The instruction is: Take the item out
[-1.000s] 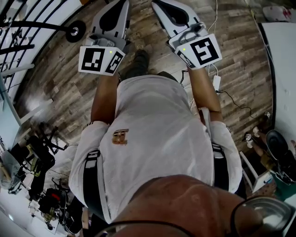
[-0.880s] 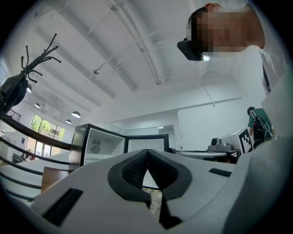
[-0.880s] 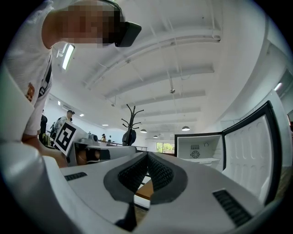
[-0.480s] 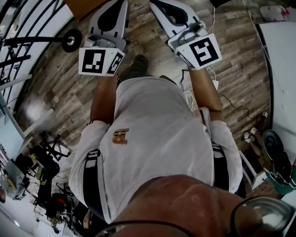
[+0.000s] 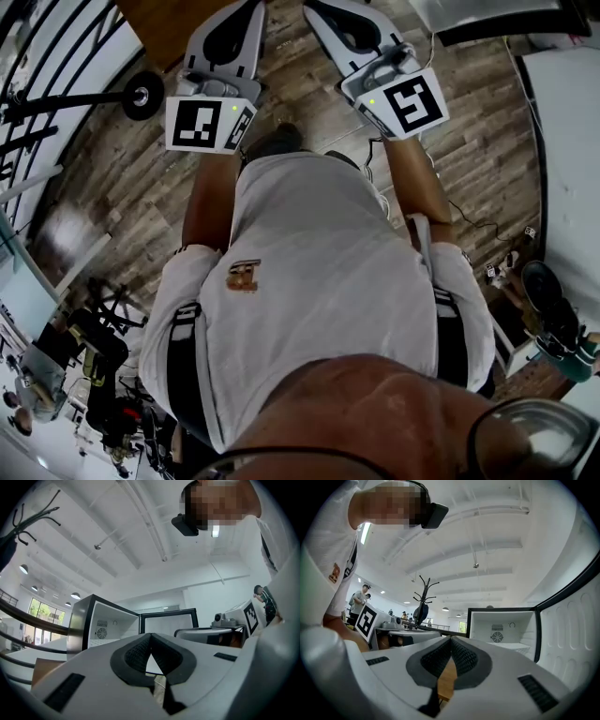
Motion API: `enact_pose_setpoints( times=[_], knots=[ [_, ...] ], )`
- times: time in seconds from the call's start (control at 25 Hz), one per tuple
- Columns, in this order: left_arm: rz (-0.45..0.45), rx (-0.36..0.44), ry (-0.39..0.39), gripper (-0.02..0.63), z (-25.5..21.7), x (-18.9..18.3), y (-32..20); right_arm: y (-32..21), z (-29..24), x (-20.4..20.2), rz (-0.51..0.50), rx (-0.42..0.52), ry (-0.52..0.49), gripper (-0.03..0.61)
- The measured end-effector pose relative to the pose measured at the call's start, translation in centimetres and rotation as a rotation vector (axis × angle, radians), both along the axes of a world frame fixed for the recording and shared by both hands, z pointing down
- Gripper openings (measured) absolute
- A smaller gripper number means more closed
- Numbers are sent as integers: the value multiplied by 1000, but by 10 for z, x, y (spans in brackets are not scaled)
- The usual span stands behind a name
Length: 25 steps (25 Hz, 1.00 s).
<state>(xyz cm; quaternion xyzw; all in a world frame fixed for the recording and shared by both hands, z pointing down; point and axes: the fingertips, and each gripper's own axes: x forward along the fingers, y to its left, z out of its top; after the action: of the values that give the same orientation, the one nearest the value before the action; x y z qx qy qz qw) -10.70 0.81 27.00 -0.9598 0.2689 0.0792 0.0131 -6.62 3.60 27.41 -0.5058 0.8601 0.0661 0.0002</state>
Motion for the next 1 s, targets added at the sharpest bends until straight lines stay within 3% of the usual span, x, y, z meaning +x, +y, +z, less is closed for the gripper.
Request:
enact_pose_setpoints(
  times=[0.4,1.0],
  knots=[
    [12,11,-17,18,12,6,-112,-114,8,5,13,-7,24,34],
    [12,1,-38,18,24,32,-169,-171,20,29,24,-13,60,34]
  ],
)
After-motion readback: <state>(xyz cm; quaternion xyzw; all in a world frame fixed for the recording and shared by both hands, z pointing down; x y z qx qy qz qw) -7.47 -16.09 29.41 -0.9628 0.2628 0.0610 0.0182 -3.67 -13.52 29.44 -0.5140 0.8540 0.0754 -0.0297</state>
